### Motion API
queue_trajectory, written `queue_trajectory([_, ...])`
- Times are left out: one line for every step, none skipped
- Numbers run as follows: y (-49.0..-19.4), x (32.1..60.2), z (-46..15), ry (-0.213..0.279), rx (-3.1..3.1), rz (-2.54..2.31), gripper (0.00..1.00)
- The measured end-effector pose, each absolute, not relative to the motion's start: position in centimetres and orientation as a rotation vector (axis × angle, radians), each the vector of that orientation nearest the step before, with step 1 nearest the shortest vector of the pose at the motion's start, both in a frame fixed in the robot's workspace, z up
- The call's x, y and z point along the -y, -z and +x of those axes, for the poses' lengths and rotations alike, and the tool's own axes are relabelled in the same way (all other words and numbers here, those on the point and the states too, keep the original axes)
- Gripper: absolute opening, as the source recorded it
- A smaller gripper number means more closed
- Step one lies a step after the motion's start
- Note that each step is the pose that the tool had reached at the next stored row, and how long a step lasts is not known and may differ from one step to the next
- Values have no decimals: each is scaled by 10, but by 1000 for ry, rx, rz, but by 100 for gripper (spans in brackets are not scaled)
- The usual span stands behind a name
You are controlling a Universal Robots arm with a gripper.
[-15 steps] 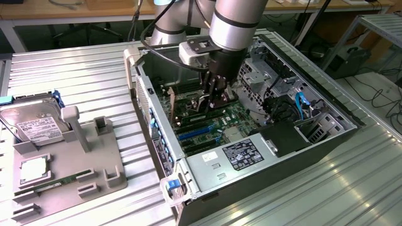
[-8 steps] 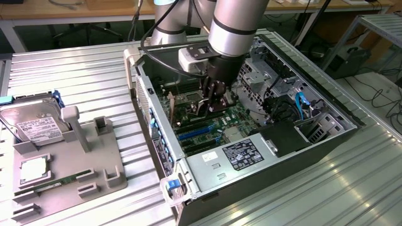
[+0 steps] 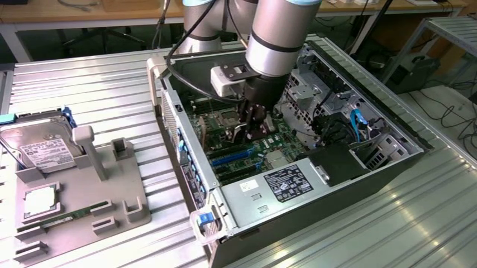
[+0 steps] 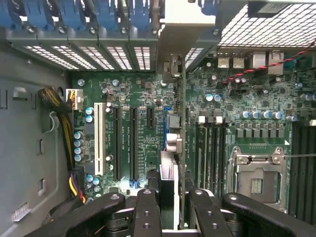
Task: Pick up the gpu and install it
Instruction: 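Insert the gpu into the slot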
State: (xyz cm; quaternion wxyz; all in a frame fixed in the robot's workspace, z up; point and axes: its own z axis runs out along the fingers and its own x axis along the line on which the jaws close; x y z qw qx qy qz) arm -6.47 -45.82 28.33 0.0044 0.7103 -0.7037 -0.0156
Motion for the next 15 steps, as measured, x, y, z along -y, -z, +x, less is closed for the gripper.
queue_trajectory([-283, 458, -65, 49, 2205, 2225, 28])
queue_trajectory([-281, 458, -67, 50, 2205, 2226, 28])
queue_trajectory([-279, 458, -67, 50, 2205, 2226, 28])
queue_trajectory([-277, 458, -68, 49, 2205, 2226, 28])
queue_trajectory([-276, 458, -69, 48, 2205, 2227, 28])
queue_trajectory([-275, 458, -69, 46, 2206, 2228, 28])
queue_trajectory([-273, 458, -70, 45, 2206, 2229, 28])
queue_trajectory([-272, 458, -70, 43, 2207, 2230, 28])
queue_trajectory([-271, 459, -70, 41, 2208, 2231, 28])
queue_trajectory([-269, 459, -70, 41, 2208, 2231, 28])
queue_trajectory([-268, 459, -70, 41, 2208, 2231, 28])
queue_trajectory([-267, 459, -70, 41, 2208, 2231, 28])
queue_trajectory([-267, 459, -70, 41, 2208, 2231, 28])
queue_trajectory([-266, 460, -70, 41, 2208, 2231, 28])
queue_trajectory([-265, 461, -70, 41, 2208, 2231, 28])
